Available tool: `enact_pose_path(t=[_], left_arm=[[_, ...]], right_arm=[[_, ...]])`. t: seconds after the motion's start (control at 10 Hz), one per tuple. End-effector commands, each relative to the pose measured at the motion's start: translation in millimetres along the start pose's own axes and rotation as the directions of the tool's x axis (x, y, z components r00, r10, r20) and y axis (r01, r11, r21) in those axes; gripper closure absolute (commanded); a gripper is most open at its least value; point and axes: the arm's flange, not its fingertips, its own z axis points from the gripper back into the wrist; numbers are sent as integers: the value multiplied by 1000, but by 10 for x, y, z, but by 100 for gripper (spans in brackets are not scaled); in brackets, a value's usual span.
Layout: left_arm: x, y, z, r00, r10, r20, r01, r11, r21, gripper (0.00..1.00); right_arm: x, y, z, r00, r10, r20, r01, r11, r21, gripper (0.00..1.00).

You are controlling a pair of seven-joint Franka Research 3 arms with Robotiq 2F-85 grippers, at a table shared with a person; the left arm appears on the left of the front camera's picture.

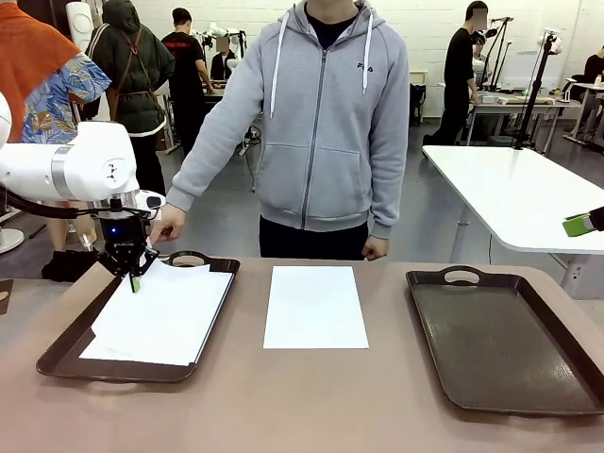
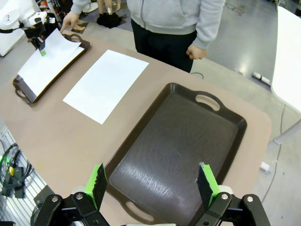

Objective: Sort the A4 documents.
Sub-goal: Place the A4 Paper in the designated Handle tray.

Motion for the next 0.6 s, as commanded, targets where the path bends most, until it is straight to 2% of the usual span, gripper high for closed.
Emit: enact_pose_path(t=[0.0,0.5], left_arm=[[78,-56,55,999,-37,-29,38,998,44,95],[178,-156,21,994,-101,-46,103,993,53,50]], right_arm=[[-7,-6,-20,1000,-1,3,1,1000,16,0],[-7,-6,-20,1000,-1,3,1,1000,16,0]])
